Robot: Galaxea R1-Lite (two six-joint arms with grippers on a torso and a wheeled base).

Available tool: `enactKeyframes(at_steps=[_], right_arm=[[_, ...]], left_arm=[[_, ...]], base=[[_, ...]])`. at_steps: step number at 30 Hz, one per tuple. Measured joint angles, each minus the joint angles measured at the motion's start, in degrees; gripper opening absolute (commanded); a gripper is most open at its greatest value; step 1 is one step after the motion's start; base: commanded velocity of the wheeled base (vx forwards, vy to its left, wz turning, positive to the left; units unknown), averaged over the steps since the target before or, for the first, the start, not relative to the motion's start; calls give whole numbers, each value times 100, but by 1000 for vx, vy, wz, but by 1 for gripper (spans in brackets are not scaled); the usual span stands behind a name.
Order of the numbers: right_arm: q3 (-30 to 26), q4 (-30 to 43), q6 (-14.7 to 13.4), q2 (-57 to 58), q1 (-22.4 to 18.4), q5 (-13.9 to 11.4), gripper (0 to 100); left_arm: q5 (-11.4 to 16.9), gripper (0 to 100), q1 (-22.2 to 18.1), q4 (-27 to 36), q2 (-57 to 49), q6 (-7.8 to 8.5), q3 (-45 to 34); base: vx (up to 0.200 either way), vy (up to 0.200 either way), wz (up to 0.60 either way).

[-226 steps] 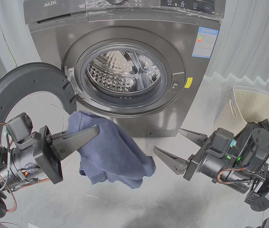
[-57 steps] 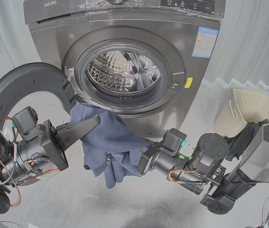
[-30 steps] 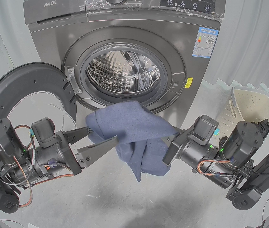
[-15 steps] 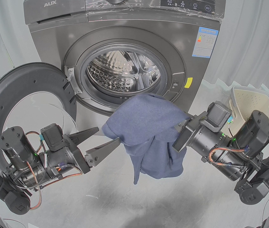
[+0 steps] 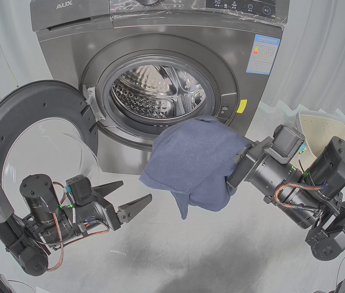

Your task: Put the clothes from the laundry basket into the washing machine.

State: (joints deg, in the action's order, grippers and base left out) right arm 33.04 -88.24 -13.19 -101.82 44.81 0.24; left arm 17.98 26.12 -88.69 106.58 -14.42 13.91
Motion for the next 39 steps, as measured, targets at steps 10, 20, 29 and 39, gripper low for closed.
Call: enactKeyframes(at_steps=[10,20,29,39], right_arm=[[23,2,0,68,72,0,0],[26,0,0,79,133,5,0],[28,-6,-7,60,245,20,0],[20,-9,-30,-39,268,20,0]], left_arm=[[0,100,28,-7,585,285,334],[-11,100,-61,-7,1156,339,1228],[-33,100,-129,-13,1637,483,1891],[-173,100,-96,-27,1715,518,2074]], base=[[0,0,0],[0,0,0],[0,0,0],[0,0,0]])
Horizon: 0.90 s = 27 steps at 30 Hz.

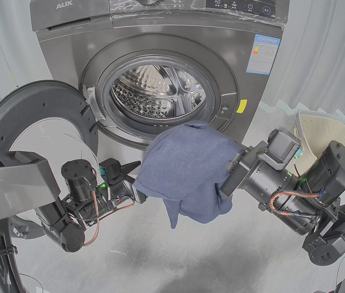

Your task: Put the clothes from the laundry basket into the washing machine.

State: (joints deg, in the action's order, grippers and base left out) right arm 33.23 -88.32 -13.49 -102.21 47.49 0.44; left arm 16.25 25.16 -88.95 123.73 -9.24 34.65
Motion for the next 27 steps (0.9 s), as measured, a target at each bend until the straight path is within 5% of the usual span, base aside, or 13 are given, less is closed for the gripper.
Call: enactKeyframes(at_steps=[1,14,27], right_arm=[[0,0,-2,-9,0,0,0],[-10,2,-7,-57,0,11,0],[-71,0,-40,-118,27,34,0]], left_arm=[[-2,0,0,2,0,7,5],[-167,0,22,2,-364,87,-201],[-99,0,46,6,-1916,104,-1746]], base=[[0,0,0],[0,0,0],[0,0,0]])
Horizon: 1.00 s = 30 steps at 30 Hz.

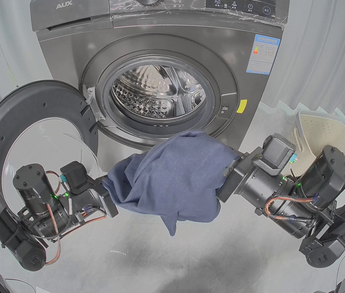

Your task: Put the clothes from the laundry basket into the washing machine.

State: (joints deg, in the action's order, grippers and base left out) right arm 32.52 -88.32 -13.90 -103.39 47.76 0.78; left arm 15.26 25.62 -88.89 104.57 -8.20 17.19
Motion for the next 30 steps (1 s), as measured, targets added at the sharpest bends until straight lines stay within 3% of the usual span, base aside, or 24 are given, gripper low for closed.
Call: enactKeyframes(at_steps=[10,29,30], right_arm=[[-4,2,-90,-133,50,116,0],[-329,7,-35,-185,-61,151,0],[-404,7,-39,-196,-61,151,100]], left_arm=[[118,0,20,5,-730,-50,-55],[83,0,207,-1,-820,-46,194],[77,0,207,-1,-822,-50,223]], base=[[0,0,0],[0,0,0],[0,0,0]])
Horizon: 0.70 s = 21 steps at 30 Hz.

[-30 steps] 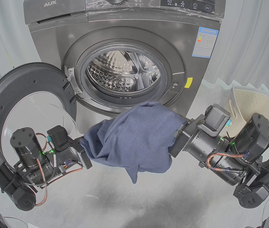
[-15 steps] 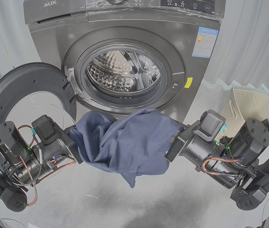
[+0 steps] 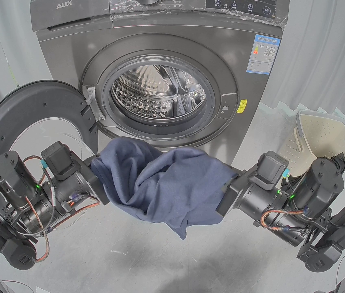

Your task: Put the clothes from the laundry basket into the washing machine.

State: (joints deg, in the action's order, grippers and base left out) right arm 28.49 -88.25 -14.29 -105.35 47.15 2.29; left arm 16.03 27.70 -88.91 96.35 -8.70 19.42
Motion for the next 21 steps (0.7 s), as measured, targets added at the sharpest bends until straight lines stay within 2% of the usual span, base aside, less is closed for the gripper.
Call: enactKeyframes(at_steps=[7,15,21], right_arm=[[-534,4,-35,-62,-44,5,100],[-1389,6,-18,-193,-149,-18,100],[-1463,9,-7,-369,-165,-18,100]], left_arm=[[-51,0,-11,9,-18,-10,246],[-121,0,-41,23,-7,-21,441],[-233,0,-59,28,4,-21,513]], base=[[0,0,0],[0,0,0],[0,0,0]])
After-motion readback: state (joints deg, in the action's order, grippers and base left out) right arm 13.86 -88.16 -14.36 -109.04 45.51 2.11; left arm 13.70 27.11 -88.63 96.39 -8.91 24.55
